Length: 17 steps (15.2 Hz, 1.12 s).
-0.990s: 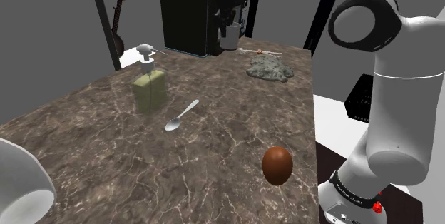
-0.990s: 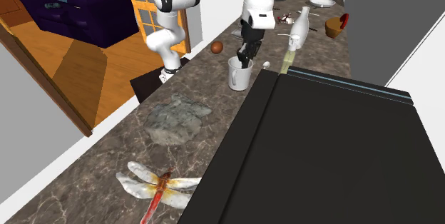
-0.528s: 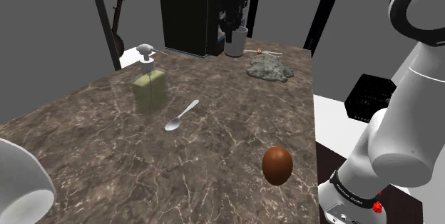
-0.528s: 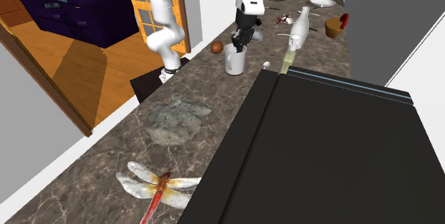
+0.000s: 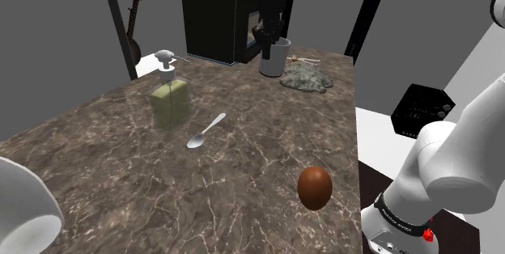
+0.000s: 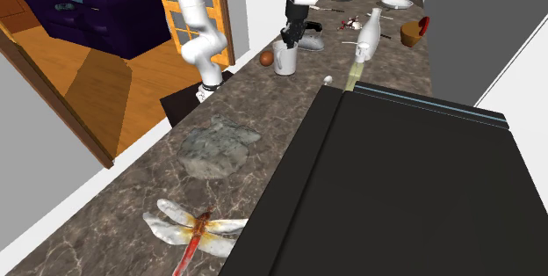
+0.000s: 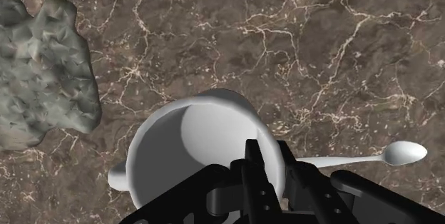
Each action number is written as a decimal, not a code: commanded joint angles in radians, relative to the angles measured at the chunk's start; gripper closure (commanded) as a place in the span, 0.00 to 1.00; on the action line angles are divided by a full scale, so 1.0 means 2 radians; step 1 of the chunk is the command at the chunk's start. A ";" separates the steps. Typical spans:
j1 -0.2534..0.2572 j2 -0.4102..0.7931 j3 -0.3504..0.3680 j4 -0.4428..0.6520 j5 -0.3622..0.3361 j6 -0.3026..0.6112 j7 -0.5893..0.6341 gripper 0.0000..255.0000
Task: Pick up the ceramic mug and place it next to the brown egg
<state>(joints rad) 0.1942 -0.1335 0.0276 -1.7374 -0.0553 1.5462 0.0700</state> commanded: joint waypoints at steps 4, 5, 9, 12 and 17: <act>0.021 -0.062 0.028 -0.053 0.011 -0.011 0.047 1.00; 0.025 -0.072 0.034 -0.062 0.014 -0.013 0.056 1.00; 0.041 -0.112 0.059 -0.092 0.029 -0.023 0.095 1.00; 0.044 -0.121 0.064 -0.113 0.033 -0.012 0.102 1.00; 0.044 -0.128 0.064 -0.153 0.034 0.022 0.102 1.00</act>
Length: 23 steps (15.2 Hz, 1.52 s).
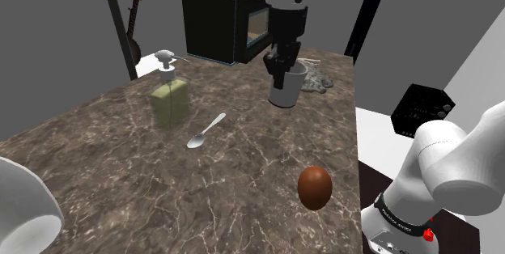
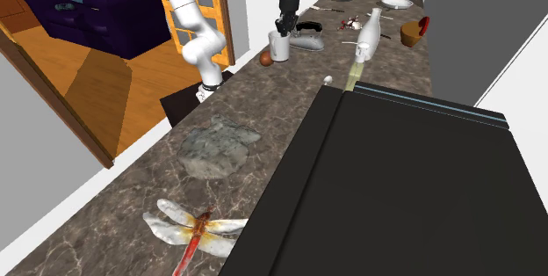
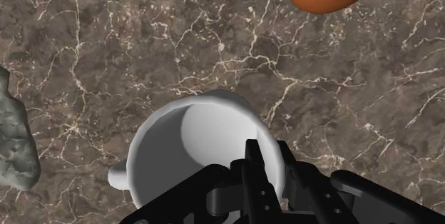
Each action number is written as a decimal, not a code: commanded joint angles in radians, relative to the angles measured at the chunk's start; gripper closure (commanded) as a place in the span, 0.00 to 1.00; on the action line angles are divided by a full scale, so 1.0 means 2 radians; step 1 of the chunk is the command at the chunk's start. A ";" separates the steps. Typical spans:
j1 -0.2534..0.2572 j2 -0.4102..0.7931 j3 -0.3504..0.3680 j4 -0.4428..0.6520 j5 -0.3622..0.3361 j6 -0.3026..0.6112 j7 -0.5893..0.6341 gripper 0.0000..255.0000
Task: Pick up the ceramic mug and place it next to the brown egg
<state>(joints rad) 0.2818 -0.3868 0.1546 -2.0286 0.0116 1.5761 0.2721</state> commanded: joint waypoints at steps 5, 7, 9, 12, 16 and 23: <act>0.001 -0.005 0.002 -0.044 0.002 0.040 0.002 1.00; 0.002 -0.005 0.002 -0.058 0.002 0.053 0.002 1.00; 0.002 -0.006 0.003 -0.072 0.002 0.067 0.003 1.00; 0.002 -0.005 0.003 -0.092 0.002 0.087 0.003 1.00; 0.003 -0.003 0.004 -0.117 0.003 0.114 0.004 1.00; 0.003 0.005 0.007 -0.157 0.003 0.162 0.007 1.00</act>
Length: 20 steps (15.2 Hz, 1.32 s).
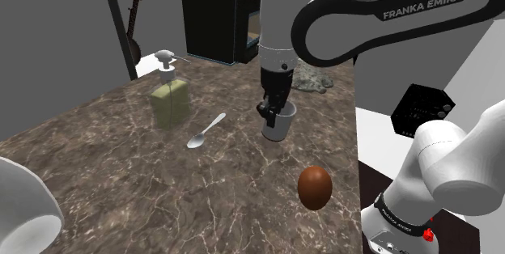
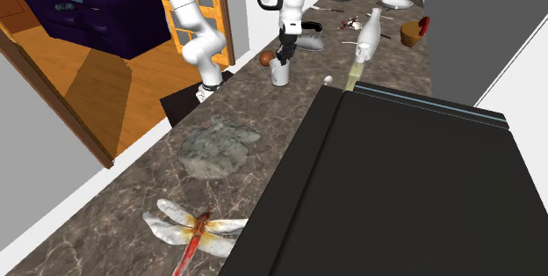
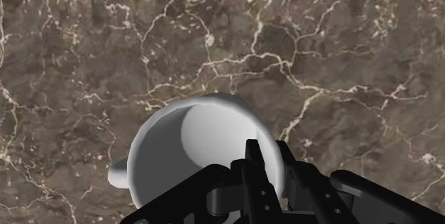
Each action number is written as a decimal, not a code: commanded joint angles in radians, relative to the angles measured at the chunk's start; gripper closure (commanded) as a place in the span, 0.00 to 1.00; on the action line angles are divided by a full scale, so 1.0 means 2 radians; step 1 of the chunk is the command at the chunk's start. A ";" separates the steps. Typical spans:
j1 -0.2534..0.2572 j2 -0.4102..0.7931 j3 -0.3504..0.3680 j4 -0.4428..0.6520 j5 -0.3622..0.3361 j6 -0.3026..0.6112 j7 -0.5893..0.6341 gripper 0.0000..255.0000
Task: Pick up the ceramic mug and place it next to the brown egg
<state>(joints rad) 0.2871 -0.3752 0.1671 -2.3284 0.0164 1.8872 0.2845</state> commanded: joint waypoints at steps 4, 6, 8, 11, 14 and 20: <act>0.000 0.001 0.001 -0.012 0.000 0.013 0.001 1.00; 0.000 0.001 0.001 -0.012 0.000 0.013 0.001 1.00; 0.000 0.001 0.001 -0.012 0.000 0.013 0.001 1.00; 0.000 0.001 0.001 -0.012 0.000 0.013 0.001 0.00; 0.000 0.001 0.001 -0.012 0.000 0.013 0.001 0.00; 0.000 -0.005 0.000 0.048 0.000 -0.052 0.000 0.00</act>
<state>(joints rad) 0.2872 -0.3866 0.1652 -2.2415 0.0169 1.7909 0.2834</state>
